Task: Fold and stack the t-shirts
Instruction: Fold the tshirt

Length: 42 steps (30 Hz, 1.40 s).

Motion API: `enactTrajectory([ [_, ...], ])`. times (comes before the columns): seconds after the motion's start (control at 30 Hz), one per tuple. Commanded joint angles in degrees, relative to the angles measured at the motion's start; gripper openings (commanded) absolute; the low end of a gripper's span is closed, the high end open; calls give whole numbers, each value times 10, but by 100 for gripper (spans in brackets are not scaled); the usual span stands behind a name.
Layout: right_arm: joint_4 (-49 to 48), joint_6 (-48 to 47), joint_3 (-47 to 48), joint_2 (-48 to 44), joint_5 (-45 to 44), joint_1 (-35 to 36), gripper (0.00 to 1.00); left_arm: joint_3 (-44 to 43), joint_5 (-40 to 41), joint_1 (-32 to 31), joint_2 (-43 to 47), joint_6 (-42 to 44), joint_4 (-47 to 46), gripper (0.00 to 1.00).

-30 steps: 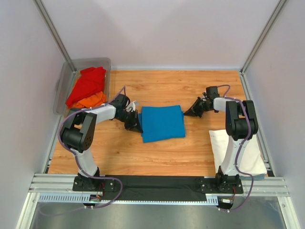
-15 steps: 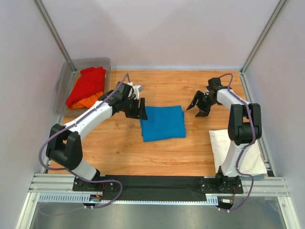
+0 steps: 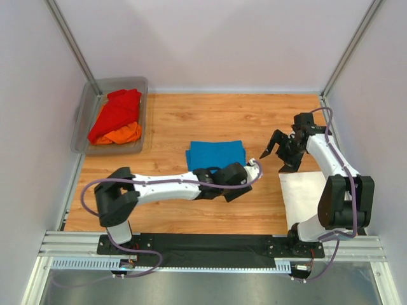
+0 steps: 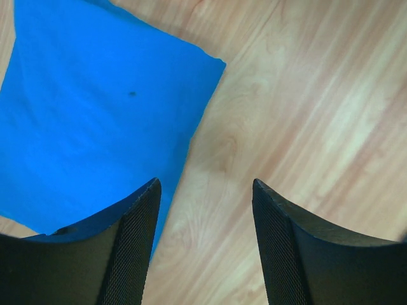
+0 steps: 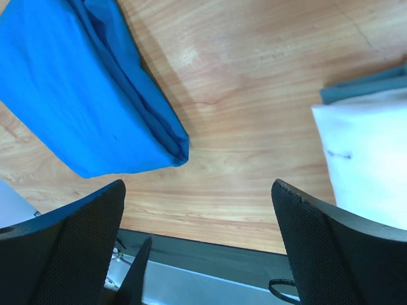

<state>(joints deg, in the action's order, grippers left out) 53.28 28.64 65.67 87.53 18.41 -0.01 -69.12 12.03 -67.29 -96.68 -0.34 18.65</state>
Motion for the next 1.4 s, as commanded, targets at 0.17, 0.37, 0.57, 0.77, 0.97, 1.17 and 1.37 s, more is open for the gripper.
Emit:
enactTrajectory([
  [0.17,16,-10,-22,-67,-9,-28,99,-40,143,-36,-144,105,-117,66],
  [0.37,10,-17,-50,-80,16,-49,98,-60,171,-39,-199,129,-137,63],
  [0.57,4,-27,-46,-60,37,-50,99,-77,158,-39,-221,137,-136,51],
  [0.77,-20,-57,-25,0,122,-49,99,-71,167,-35,-215,135,-137,13],
  [0.97,-99,-46,-8,54,196,-46,100,-43,124,-10,-144,95,-138,0],
  [1.17,-128,-35,26,127,249,-22,100,-17,75,21,-78,78,-127,0],
  [1.37,-108,-35,47,150,238,-21,100,-36,29,32,-59,65,-78,8],
])
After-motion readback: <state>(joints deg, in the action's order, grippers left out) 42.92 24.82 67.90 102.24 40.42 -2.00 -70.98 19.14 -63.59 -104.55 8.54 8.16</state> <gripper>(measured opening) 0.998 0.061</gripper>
